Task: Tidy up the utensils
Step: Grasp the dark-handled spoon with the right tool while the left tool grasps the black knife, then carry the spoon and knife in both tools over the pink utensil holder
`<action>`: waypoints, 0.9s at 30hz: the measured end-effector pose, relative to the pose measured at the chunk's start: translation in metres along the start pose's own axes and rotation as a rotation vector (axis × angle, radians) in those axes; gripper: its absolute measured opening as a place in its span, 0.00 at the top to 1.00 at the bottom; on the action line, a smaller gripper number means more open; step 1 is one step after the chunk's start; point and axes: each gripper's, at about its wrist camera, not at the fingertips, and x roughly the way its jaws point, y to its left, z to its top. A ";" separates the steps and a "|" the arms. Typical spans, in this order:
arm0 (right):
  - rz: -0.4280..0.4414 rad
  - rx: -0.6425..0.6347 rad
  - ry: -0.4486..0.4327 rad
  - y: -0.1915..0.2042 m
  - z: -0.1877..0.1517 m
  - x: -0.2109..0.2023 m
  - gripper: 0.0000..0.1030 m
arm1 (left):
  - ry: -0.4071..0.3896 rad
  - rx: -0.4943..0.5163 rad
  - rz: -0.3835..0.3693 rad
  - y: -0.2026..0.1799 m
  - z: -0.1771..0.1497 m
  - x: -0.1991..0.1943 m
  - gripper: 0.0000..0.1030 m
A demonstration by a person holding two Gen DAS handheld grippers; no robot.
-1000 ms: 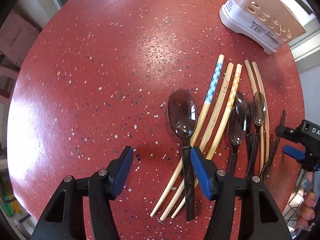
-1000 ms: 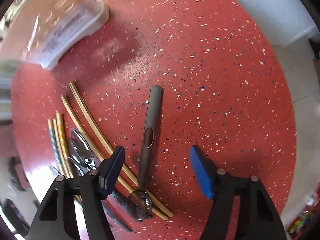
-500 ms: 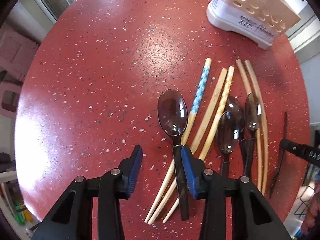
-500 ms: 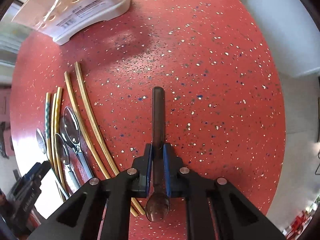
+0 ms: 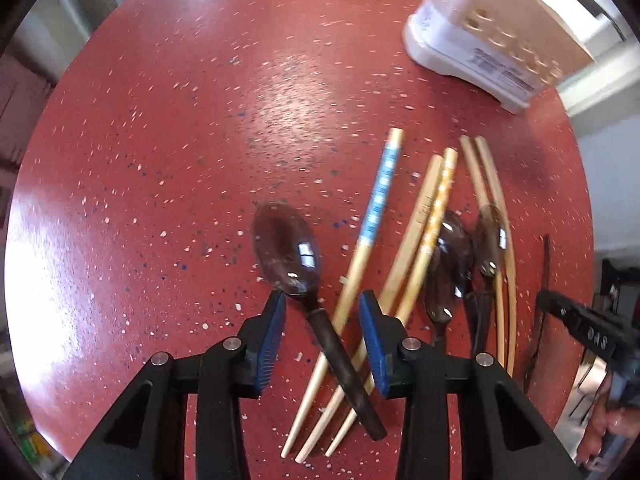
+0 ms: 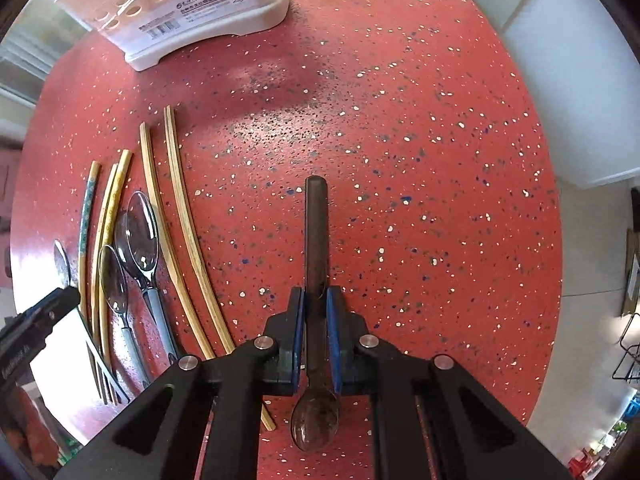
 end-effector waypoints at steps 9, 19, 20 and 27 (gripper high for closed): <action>0.006 -0.020 0.004 0.002 0.000 0.002 0.88 | 0.000 -0.068 0.019 0.012 0.005 -0.004 0.36; 0.102 0.025 0.019 -0.006 -0.001 0.003 0.88 | -0.038 -0.033 0.016 0.003 -0.001 -0.008 0.69; 0.119 0.037 0.020 -0.010 -0.001 0.003 0.88 | -0.046 -0.032 0.005 0.009 -0.005 -0.013 0.69; 0.235 0.067 -0.010 -0.028 -0.005 -0.011 0.88 | -0.090 -0.014 -0.034 0.036 -0.016 -0.047 0.69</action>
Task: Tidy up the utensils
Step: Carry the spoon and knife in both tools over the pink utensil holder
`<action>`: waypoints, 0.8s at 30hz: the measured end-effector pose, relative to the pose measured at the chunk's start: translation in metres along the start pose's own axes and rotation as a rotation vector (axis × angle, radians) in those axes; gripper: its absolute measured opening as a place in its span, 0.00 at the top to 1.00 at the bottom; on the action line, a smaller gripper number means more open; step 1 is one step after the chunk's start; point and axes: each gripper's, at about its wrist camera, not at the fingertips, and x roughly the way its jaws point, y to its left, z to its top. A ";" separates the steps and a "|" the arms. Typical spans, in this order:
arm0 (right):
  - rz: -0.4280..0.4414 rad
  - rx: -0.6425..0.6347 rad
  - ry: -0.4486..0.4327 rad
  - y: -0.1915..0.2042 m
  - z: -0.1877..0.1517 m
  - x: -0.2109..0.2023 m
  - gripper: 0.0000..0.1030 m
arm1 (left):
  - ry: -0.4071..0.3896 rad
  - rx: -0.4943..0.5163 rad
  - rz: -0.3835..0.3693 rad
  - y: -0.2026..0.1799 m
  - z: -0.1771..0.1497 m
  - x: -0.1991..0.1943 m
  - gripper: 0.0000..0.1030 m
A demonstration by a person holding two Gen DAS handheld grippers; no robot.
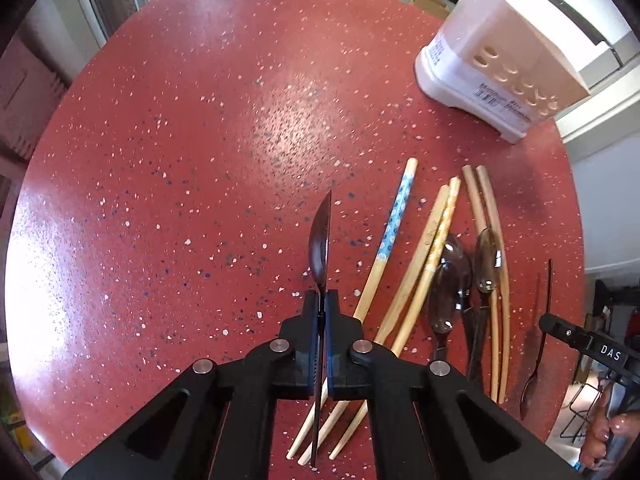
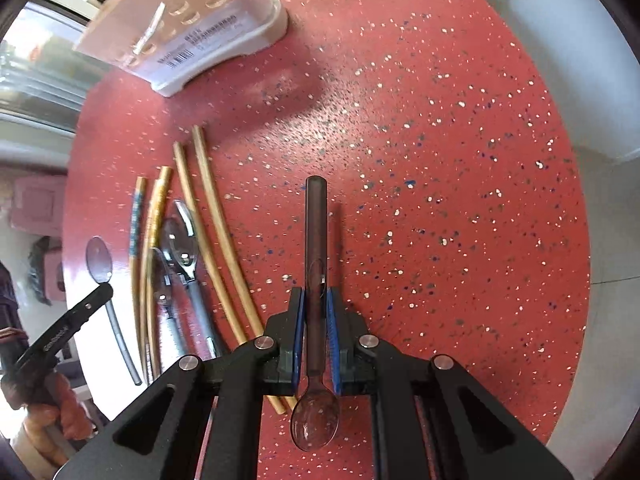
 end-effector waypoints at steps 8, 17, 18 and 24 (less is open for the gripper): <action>0.102 0.001 -0.089 0.000 0.006 -0.048 0.88 | -0.096 0.014 -0.073 -0.006 0.012 -0.082 0.69; 0.195 -0.023 -0.266 0.017 0.044 -0.123 0.88 | -0.268 0.041 -0.183 -0.021 0.053 -0.157 0.69; 0.203 -0.026 -0.287 0.018 0.050 -0.128 0.88 | -0.285 0.047 -0.189 -0.027 0.056 -0.157 0.69; 0.221 -0.071 -0.417 0.045 0.101 -0.156 0.88 | -0.412 0.063 -0.232 -0.061 0.118 -0.173 0.69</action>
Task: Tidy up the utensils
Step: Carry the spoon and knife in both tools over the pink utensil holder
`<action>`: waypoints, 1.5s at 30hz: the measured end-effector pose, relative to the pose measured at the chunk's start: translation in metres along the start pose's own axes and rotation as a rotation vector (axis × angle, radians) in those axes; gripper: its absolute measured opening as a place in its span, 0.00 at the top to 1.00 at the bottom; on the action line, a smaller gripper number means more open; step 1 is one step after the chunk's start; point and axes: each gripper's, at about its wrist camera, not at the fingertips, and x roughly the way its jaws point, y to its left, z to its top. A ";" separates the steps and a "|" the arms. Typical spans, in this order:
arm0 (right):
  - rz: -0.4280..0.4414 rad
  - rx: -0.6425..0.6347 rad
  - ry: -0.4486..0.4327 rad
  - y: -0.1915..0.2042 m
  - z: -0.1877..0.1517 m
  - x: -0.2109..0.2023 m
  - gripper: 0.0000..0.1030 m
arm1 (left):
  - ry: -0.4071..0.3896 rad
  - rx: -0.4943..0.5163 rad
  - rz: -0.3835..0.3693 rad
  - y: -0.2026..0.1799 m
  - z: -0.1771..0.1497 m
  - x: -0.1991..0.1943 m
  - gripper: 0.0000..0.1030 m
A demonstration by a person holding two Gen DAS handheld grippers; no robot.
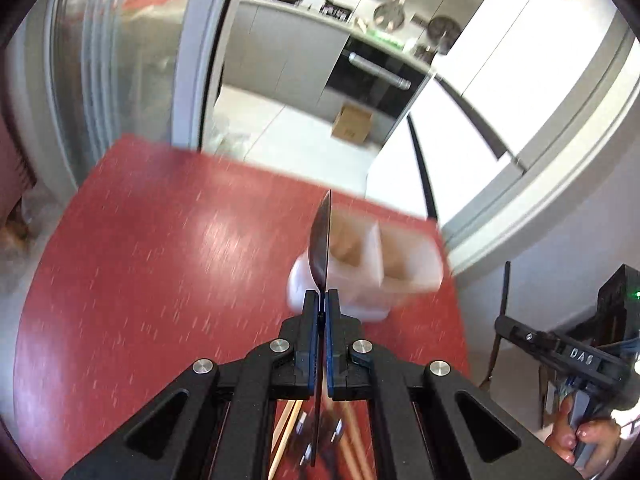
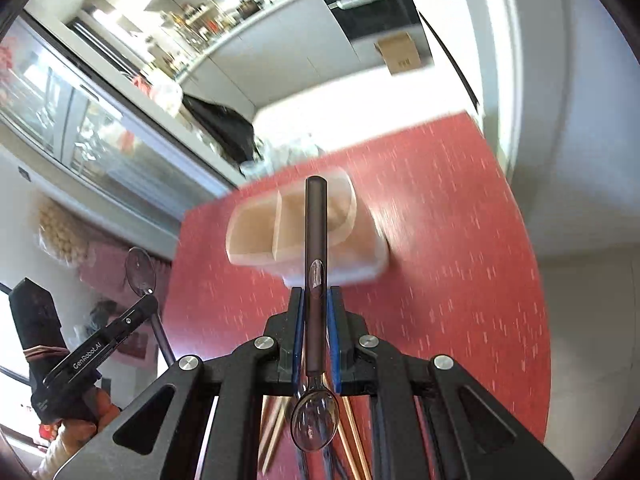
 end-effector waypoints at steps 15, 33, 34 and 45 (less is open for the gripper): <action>-0.003 -0.072 -0.210 0.025 0.095 0.065 0.88 | -0.173 0.030 -0.040 -0.039 0.086 0.085 0.69; -0.136 -0.409 -0.366 0.042 0.043 0.121 0.89 | -0.240 0.114 0.047 -0.029 0.045 0.153 0.69; -0.141 -0.431 -0.368 0.044 0.038 0.121 0.89 | -0.238 0.130 0.055 -0.030 0.041 0.153 0.69; -0.145 -0.413 -0.230 0.030 0.015 0.132 0.90 | -0.189 0.239 0.101 -0.039 0.004 0.154 0.69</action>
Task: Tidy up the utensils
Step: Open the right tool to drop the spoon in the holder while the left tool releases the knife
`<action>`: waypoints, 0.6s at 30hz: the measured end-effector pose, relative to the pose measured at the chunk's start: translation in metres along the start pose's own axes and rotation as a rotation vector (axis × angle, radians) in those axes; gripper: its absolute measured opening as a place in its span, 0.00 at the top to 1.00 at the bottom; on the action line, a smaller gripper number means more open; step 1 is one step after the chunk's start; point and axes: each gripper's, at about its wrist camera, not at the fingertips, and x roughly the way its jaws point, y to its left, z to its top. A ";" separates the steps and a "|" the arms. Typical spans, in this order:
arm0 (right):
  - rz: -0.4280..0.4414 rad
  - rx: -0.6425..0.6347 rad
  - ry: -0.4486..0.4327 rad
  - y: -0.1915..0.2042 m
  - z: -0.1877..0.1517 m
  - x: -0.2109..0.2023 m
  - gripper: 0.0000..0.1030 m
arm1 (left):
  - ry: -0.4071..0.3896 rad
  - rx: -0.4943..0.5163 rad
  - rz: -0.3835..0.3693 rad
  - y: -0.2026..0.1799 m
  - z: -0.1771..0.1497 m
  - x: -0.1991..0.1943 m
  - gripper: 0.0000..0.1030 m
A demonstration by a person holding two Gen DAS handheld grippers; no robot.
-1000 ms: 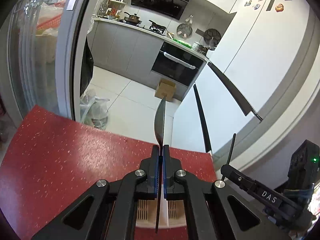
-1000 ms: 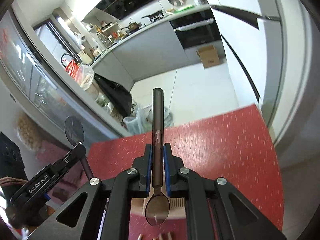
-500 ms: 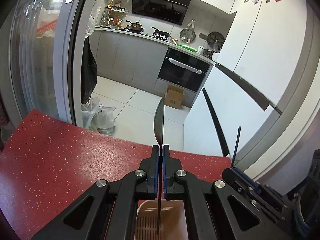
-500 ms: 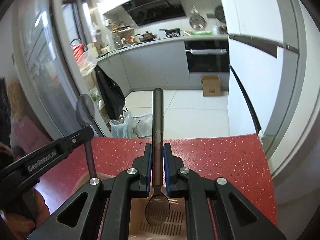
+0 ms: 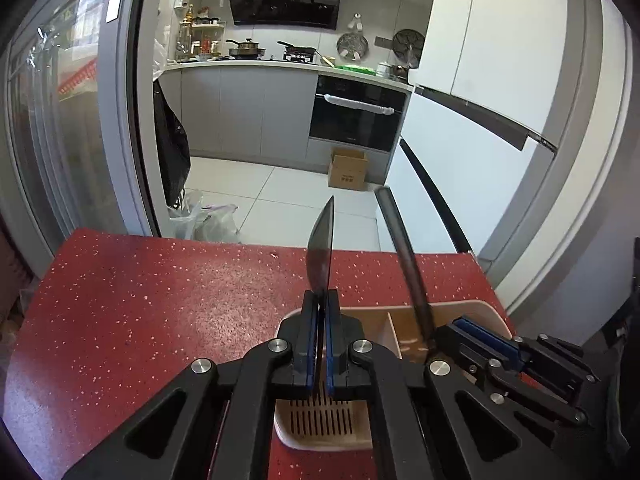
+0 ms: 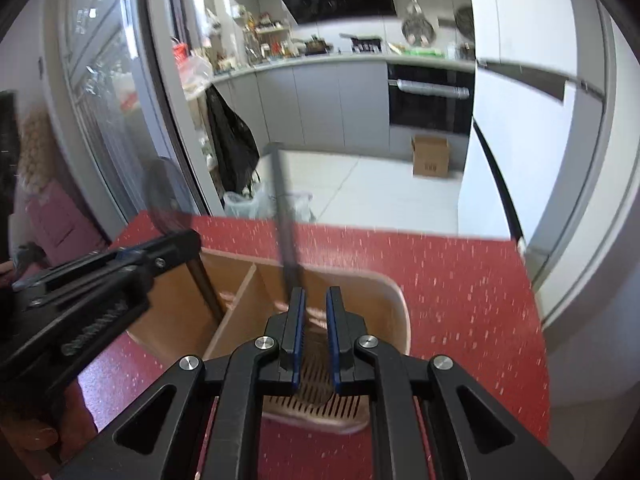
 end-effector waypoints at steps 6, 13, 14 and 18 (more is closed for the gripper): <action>0.022 0.001 0.050 0.000 0.001 0.001 0.88 | 0.014 -0.022 0.012 0.002 -0.003 -0.007 0.69; 0.034 0.112 0.053 -0.016 0.004 -0.022 0.78 | 0.065 0.022 0.036 0.002 -0.009 -0.014 0.69; 0.032 0.116 0.051 -0.017 0.004 -0.027 0.78 | 0.074 0.029 0.037 0.001 -0.010 -0.014 0.69; 0.027 0.139 0.054 -0.022 0.000 -0.046 0.74 | 0.093 0.038 0.032 0.001 -0.010 -0.014 0.69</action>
